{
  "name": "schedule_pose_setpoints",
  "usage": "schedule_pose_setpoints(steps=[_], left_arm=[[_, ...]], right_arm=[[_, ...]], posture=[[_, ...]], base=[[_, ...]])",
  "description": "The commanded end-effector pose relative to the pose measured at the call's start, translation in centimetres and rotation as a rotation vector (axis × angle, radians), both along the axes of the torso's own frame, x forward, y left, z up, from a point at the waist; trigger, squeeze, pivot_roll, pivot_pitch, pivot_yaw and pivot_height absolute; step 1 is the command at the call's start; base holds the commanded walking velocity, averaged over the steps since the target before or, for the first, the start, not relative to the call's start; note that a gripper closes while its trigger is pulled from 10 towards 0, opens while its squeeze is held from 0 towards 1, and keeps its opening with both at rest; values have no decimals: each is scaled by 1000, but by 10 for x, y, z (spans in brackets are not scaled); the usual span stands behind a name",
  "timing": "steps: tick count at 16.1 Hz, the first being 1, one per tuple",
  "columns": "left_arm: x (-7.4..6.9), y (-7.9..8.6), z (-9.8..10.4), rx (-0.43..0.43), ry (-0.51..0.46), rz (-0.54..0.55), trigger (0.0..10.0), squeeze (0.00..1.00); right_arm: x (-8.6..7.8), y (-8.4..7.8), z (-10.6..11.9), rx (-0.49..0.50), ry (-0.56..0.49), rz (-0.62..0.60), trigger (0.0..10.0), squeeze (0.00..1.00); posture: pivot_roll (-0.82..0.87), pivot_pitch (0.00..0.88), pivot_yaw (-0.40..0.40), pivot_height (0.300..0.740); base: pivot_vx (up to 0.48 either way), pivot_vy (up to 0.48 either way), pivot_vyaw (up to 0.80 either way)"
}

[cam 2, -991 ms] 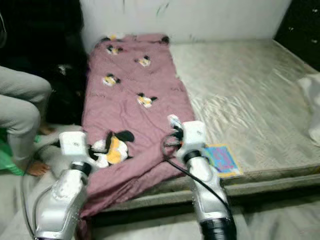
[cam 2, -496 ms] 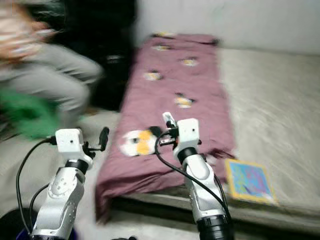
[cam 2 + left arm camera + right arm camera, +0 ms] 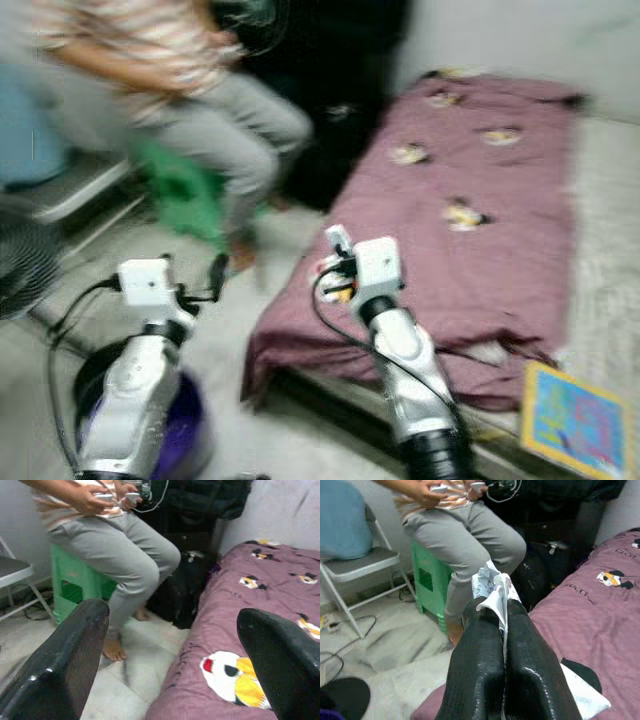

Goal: Clean up the room

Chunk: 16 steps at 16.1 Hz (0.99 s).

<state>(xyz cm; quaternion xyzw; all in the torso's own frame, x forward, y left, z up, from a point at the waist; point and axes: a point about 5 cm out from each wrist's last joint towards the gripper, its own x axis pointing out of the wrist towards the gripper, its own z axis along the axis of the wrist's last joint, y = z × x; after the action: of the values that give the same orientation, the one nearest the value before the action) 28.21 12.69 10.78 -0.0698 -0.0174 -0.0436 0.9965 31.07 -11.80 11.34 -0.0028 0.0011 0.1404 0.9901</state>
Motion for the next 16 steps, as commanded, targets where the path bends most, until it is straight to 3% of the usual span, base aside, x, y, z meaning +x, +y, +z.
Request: schedule_pose_setpoints(steps=[1,6,9,12,16], left_arm=[[1,5,0,10,-3,15,10000,0],[1,5,0,12,-4,16,10000,0],[-3,21,-3,35,0,66,10000,0],[-4,22,-3,38,-1,74,10000,0],[-9,28,1,27,-22,145,10000,0]], right_arm=[[1,3,2,5,-11,4,10000,0],[1,3,2,2,-12,8,10000,0],[1,0,2,0,-23,0,10000,0],[2,5,0,6,-17,13,10000,0],[7,23,3,30,-14,98,10000,0]], posture=[[1,42,31,740],[1,43,29,740],[8,39,31,740],[33,31,19,740],[85,21,-47,740]], base=[[0,0,800],[0,0,800],[0,0,800],[0,0,800],[0,0,0]])
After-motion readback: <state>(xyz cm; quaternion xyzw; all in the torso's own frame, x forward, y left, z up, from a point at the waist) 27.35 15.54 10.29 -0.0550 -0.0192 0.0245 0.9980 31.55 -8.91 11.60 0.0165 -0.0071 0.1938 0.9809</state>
